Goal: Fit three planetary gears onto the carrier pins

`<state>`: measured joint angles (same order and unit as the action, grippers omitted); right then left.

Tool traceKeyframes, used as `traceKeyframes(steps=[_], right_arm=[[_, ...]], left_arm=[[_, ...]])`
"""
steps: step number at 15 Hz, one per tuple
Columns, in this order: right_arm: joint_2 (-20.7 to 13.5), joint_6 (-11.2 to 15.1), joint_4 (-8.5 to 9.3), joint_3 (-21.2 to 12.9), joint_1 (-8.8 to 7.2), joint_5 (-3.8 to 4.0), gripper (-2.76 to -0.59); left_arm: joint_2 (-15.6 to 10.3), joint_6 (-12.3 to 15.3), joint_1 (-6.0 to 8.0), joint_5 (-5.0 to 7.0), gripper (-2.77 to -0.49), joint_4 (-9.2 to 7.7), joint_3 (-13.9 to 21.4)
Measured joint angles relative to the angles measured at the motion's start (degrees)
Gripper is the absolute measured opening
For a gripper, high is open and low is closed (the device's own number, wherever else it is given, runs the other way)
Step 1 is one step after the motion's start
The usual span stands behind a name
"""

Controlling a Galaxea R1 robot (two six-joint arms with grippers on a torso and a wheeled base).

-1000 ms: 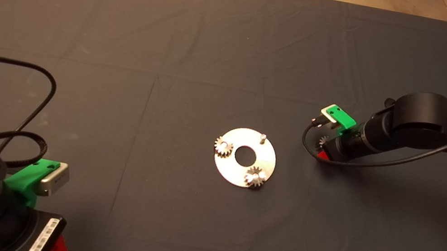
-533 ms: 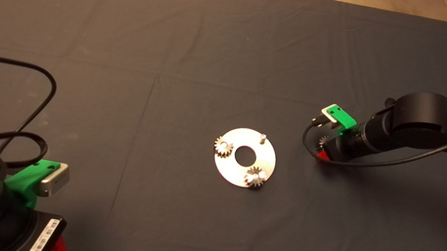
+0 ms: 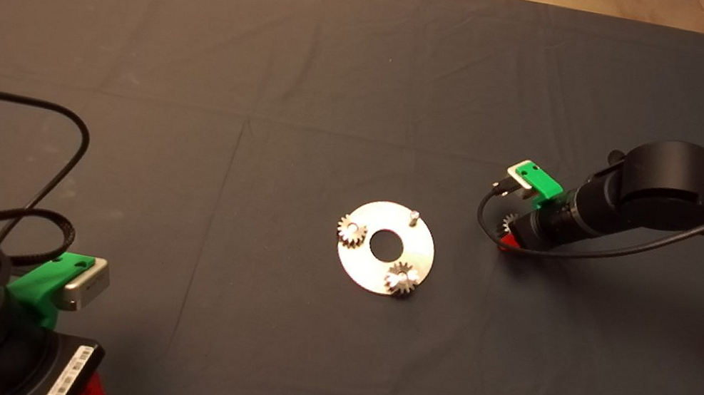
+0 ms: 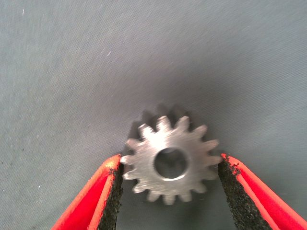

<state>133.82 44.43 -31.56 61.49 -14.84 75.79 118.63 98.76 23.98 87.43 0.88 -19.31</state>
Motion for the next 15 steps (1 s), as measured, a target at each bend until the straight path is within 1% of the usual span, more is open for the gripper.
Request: traceKeyframes(steps=[2,7,11,12,13,14,15], right_arm=[[0.0,0.0,0.00,0.3,-0.56,-0.16,-1.91],[0.0,0.0,0.01,0.5,-0.40,-0.23,-1.91],[0.2,0.0,0.01,1.5,-0.40,-0.88,-1.91],[0.2,-0.1,0.00,1.7,-0.40,-1.73,-1.91],[0.2,0.0,0.00,1.9,-0.37,-3.18,-1.91],[0.2,0.0,0.00,2.2,-0.40,-4.94,-1.95],[0.2,-0.1,0.00,2.5,-0.40,-5.86,-1.98]], left_arm=[[0.0,0.0,-0.02,0.00,-1.37,-0.02,0.0],[0.1,0.0,-0.02,0.00,-1.37,-0.02,0.0],[0.3,0.0,-0.04,0.00,-1.37,-0.02,0.0],[0.3,0.0,-0.09,0.00,-1.37,-0.02,0.0],[0.3,0.0,-0.30,0.00,-1.37,-0.02,0.0],[0.4,0.0,-0.34,0.00,-1.37,-0.02,0.0],[0.4,0.0,-0.37,0.02,-1.37,-0.02,0.0]])
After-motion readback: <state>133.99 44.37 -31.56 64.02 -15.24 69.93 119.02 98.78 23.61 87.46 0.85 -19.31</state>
